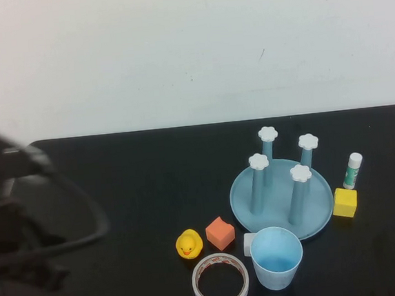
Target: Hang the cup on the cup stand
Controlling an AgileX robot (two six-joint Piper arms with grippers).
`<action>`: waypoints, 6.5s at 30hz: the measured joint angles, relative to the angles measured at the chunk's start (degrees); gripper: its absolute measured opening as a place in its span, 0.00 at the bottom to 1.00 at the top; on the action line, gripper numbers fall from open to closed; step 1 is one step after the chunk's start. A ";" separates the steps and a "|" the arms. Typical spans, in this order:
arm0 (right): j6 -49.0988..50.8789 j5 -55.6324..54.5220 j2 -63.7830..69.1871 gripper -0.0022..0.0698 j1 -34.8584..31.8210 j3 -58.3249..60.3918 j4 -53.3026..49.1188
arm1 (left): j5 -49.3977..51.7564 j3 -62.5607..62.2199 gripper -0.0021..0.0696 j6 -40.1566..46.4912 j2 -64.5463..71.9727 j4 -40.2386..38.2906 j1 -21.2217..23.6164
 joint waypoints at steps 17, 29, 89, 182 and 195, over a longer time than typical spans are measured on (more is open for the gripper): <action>-1.06 0.21 0.00 0.03 0.00 0.00 0.00 | 0.13 -22.17 0.03 -15.80 33.39 18.28 -28.95; -3.16 0.47 0.00 0.03 0.00 0.00 0.38 | 0.52 -38.44 0.83 -23.30 53.61 11.85 -31.10; -4.67 2.73 0.00 0.03 0.00 0.00 4.22 | -77.66 26.40 0.04 -9.78 -5.66 5.32 -30.97; -17.32 17.17 96.87 0.81 33.28 -72.14 52.41 | -114.81 27.42 0.04 -3.60 11.19 -2.26 -30.00; -19.70 18.69 97.34 0.81 33.93 -72.65 52.08 | -111.94 27.42 0.45 -3.80 11.19 -2.26 -30.00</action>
